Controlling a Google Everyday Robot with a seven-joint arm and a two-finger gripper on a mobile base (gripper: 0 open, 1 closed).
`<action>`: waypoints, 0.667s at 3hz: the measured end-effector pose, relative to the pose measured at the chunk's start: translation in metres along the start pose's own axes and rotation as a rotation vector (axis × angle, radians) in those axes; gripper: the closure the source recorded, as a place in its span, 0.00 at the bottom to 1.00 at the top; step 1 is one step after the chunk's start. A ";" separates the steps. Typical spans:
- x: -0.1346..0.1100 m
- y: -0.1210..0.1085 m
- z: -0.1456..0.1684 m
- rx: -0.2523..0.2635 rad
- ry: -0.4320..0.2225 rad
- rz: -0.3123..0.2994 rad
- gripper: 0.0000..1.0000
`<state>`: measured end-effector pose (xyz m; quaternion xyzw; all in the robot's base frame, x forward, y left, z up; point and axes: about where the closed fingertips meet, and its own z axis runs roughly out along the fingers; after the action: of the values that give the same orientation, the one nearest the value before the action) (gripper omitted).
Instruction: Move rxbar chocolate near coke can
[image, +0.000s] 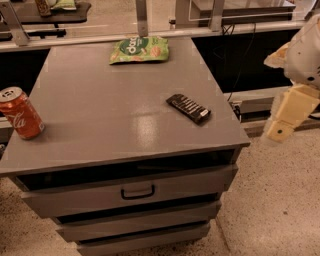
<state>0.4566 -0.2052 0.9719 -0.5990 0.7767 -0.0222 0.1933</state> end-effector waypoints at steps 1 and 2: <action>-0.021 -0.035 0.037 -0.001 -0.127 0.055 0.00; -0.045 -0.069 0.079 -0.016 -0.237 0.114 0.00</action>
Offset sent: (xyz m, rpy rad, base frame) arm 0.1674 0.0655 -0.0721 0.4264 -0.0374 -0.0784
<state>0.5552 -0.1663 0.9292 -0.5539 0.7814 0.0662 0.2798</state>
